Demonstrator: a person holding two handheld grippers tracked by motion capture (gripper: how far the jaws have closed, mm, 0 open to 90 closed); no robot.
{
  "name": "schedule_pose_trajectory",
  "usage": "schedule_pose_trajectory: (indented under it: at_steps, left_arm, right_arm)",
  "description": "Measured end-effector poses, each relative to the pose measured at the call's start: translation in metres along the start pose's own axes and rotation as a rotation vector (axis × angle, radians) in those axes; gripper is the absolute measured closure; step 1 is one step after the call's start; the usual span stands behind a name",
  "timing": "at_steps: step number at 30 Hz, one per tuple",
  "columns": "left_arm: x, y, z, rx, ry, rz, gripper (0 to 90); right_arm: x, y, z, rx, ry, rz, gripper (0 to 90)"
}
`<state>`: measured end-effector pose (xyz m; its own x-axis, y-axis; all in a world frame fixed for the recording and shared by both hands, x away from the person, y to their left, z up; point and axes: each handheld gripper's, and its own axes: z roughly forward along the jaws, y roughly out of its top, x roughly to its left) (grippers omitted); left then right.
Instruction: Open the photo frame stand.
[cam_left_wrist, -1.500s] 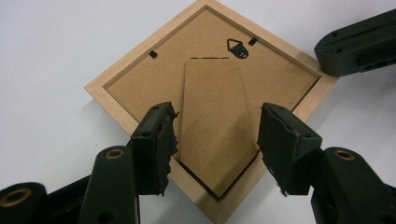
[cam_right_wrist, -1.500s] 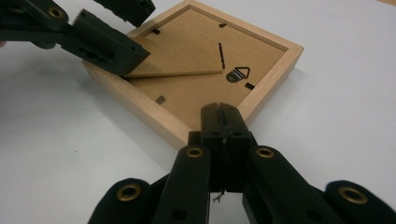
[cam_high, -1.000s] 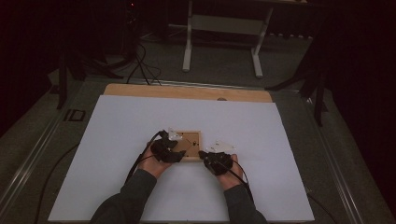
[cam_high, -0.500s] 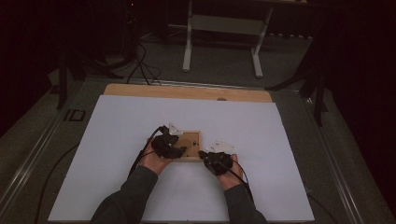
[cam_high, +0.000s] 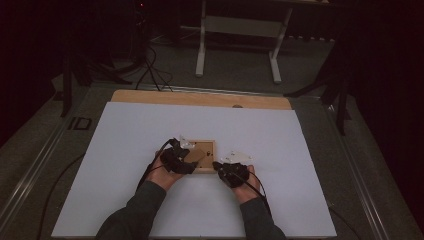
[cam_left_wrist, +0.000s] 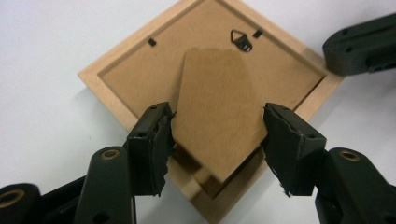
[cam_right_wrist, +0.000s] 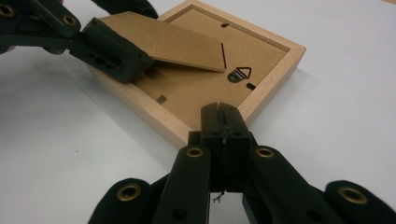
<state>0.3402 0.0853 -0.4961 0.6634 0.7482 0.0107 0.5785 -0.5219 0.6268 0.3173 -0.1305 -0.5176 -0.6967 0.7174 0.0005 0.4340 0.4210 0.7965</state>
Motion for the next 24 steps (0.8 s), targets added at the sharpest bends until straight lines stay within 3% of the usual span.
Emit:
schedule_pose_trajectory:
  at_steps: [2,8,15,20,24]
  left_arm:
    - [0.001,-0.001,0.0,0.002,-0.021,-0.008,49.5]
    - [0.001,0.006,-0.004,-0.007,-0.023,-0.024,50.0]
    - [0.003,0.017,-0.008,-0.016,-0.048,-0.081,49.8]
    - [0.011,0.018,-0.008,-0.002,-0.109,-0.148,48.7]
    - [0.014,0.019,-0.006,0.01,-0.134,-0.179,48.5]
  right_arm:
    - [0.0,0.0,0.0,0.0,-0.001,0.0,89.8]
    - [0.0,0.0,0.0,0.0,0.001,0.001,89.8]
    - [0.0,0.0,0.0,-0.002,0.002,0.0,89.8]
    - [0.0,0.0,0.0,-0.001,0.002,0.002,89.8]
    - [0.0,0.0,0.0,-0.002,0.001,0.003,89.8]
